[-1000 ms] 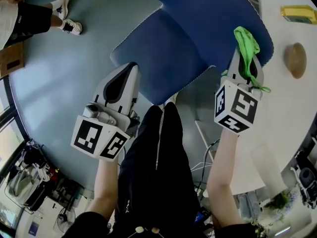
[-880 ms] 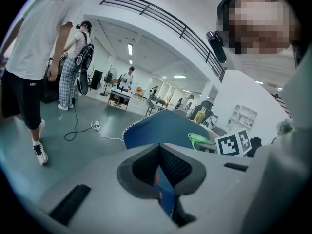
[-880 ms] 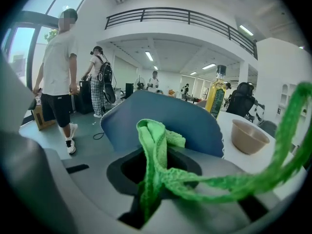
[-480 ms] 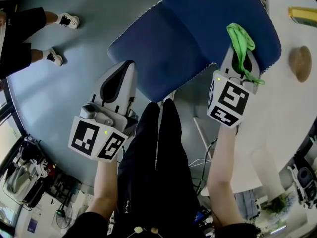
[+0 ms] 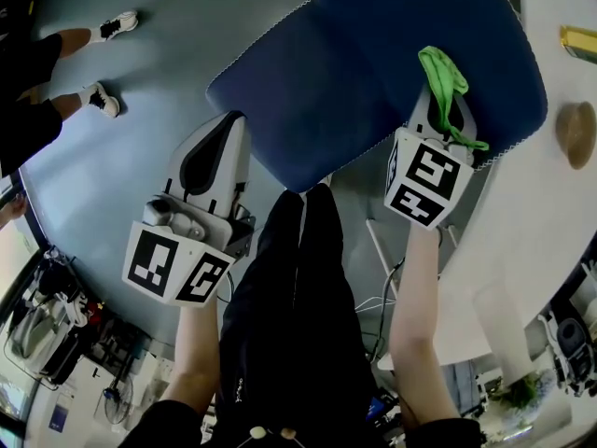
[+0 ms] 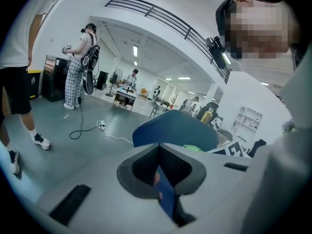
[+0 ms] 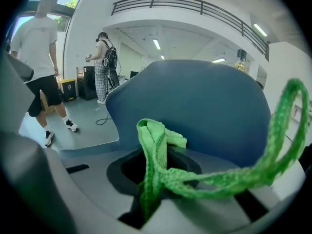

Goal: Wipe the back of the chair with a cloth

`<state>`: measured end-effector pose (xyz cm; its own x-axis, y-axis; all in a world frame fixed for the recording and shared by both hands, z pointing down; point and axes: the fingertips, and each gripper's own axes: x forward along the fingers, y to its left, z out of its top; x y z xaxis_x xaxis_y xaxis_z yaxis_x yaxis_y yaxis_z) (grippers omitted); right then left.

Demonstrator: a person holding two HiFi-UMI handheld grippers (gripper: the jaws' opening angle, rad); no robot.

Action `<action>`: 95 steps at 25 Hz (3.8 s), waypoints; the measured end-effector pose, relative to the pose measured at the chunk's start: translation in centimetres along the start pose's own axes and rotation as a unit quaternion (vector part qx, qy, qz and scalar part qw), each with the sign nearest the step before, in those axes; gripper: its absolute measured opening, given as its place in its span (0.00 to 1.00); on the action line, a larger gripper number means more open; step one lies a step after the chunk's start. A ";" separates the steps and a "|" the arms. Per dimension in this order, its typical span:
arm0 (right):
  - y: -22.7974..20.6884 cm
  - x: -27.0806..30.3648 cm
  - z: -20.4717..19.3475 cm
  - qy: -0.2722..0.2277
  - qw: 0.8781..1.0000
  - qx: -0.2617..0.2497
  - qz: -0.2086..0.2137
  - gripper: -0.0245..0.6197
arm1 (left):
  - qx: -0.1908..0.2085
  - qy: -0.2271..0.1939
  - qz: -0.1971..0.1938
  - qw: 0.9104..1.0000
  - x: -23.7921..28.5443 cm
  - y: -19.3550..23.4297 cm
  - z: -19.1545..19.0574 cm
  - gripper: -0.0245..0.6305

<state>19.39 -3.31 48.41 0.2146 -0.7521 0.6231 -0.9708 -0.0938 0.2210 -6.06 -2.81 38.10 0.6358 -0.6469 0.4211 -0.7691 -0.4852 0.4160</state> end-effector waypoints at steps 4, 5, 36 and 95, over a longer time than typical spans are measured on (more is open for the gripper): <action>1.2 1.1 -1.1 0.016 1.000 -0.005 0.006 0.11 | -0.003 0.000 0.001 1.000 0.2 0.7 -0.1 0.04; 1.5 1.5 -1.5 0.022 1.000 -0.005 0.009 0.11 | -0.004 0.001 0.001 1.000 0.3 0.9 -0.2 0.04; 6.1 8.1 -12.3 0.119 0.992 0.023 0.044 0.11 | 0.001 0.008 0.000 1.000 1.5 2.1 -1.1 0.04; 4.6 0.7 -4.9 0.044 0.997 -0.006 0.059 0.11 | 0.005 -0.001 -0.028 1.000 1.1 1.2 2.0 0.04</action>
<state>15.64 -1.06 53.50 0.1078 -0.6973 0.7086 -0.9885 0.0010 0.1513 -6.37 -5.27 37.42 0.6770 -0.6205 0.3957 -0.7336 -0.5261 0.4302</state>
